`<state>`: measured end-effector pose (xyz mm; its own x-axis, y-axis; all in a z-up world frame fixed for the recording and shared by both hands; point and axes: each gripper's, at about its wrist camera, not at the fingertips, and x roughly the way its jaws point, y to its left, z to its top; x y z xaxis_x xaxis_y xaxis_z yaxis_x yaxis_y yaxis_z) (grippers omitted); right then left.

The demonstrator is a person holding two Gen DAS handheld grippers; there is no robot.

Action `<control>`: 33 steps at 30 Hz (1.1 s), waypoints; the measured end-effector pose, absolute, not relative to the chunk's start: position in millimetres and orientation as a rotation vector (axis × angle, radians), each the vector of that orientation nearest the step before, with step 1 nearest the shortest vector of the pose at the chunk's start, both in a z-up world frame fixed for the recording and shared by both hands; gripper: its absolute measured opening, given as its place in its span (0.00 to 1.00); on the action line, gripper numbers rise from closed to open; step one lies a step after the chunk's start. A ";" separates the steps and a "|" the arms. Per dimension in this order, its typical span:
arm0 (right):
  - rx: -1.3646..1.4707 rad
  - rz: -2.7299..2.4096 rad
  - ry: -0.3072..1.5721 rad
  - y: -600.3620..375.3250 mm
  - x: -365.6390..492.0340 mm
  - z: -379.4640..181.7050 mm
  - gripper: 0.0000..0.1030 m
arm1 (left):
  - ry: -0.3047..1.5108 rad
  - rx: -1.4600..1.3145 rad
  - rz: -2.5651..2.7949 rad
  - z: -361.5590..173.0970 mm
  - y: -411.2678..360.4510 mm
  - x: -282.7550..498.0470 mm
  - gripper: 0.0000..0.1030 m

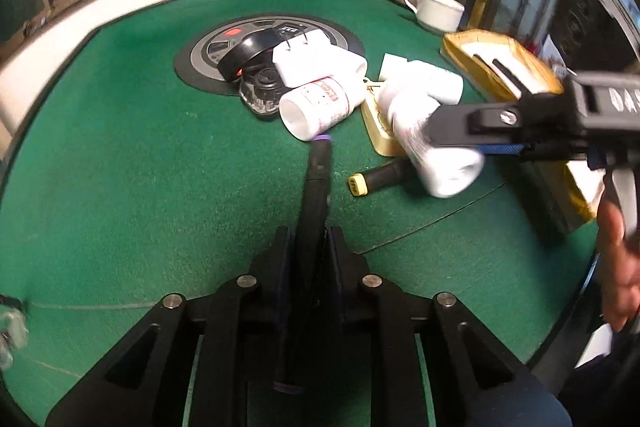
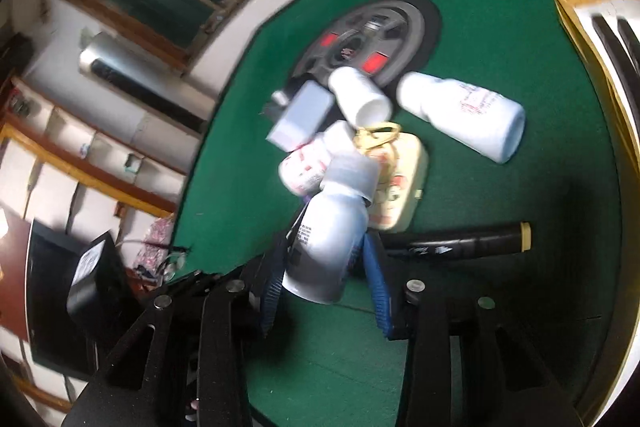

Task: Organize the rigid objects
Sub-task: 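Grasp a small white pill bottle with the right gripper while the left gripper holds its marker, then carry the marker and white bottle into the tray with both grippers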

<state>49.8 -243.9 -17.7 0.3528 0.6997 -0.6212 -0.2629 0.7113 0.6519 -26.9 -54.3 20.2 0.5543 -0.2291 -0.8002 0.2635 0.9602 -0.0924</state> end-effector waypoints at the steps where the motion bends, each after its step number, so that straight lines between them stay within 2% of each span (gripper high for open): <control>1: 0.487 0.668 1.015 -246.3 44.8 -13.6 0.32 | 0.946 0.002 -0.309 20.4 -51.0 -28.6 0.13; 7: 0.412 0.721 0.988 -249.6 20.2 -5.2 0.22 | 0.983 -0.053 -0.345 20.4 -51.0 -37.8 0.13; 13: 0.176 0.701 1.013 -230.2 2.9 -10.6 0.22 | 0.986 -0.036 -0.321 21.2 -54.4 -35.8 0.13; 17: 0.123 0.698 1.019 -221.3 2.0 -11.2 0.23 | 0.985 -0.010 -0.316 20.7 -56.6 -35.3 0.13; 19: 0.101 0.695 1.028 -214.4 5.1 -12.8 0.35 | 0.987 0.007 -0.318 20.4 -58.1 -35.3 0.13; 21: 0.071 0.688 1.035 -206.3 6.3 -15.4 0.41 | 0.987 0.013 -0.320 20.1 -57.6 -35.4 0.14; 26: 0.001 0.718 1.062 -182.4 4.6 -27.5 0.44 | 0.976 0.082 -0.312 19.7 -64.0 -38.4 0.13; 30: -0.020 0.715 1.044 -178.0 3.0 -30.5 0.39 | 0.967 0.113 -0.319 19.4 -65.2 -39.4 0.13; 33: -0.011 0.736 1.040 -178.3 -0.5 -32.4 0.30 | 0.962 0.153 -0.307 19.5 -70.3 -40.8 0.14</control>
